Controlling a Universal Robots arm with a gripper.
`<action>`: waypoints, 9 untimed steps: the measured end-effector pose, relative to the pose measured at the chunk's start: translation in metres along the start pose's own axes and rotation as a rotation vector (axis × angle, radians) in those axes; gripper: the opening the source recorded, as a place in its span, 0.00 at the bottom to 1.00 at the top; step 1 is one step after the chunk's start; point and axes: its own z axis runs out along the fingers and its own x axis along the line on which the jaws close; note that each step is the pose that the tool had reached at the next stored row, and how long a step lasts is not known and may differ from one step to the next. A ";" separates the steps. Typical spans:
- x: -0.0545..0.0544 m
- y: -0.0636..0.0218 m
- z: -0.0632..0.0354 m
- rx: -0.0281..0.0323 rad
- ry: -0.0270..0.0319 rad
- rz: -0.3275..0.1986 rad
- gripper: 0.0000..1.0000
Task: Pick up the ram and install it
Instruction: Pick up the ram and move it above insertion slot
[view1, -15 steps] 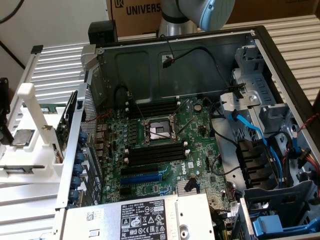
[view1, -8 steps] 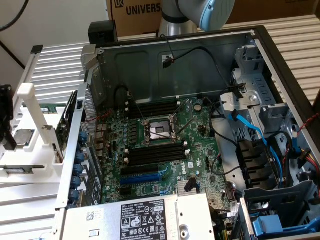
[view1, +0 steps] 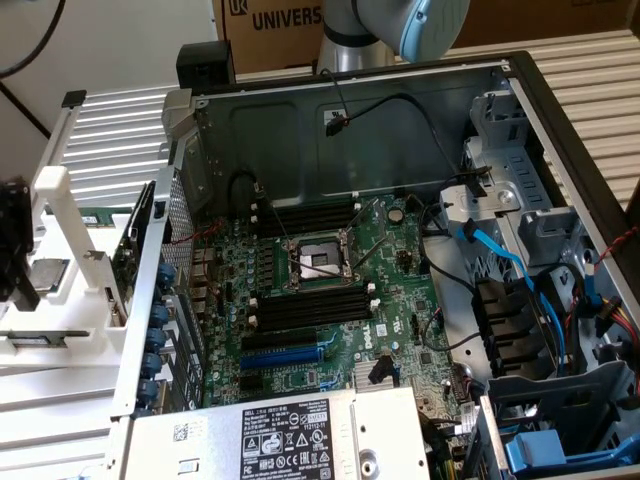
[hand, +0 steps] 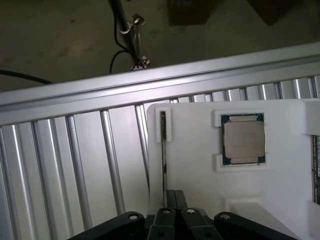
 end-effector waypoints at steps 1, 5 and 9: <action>0.000 0.0002 0.0018 0.0000 0.0000 0.000 0.10; 0.004 -0.0001 0.0085 -0.0002 -0.0001 -0.008 0.10; 0.004 0.0000 0.0089 -0.0008 0.0003 -0.011 0.10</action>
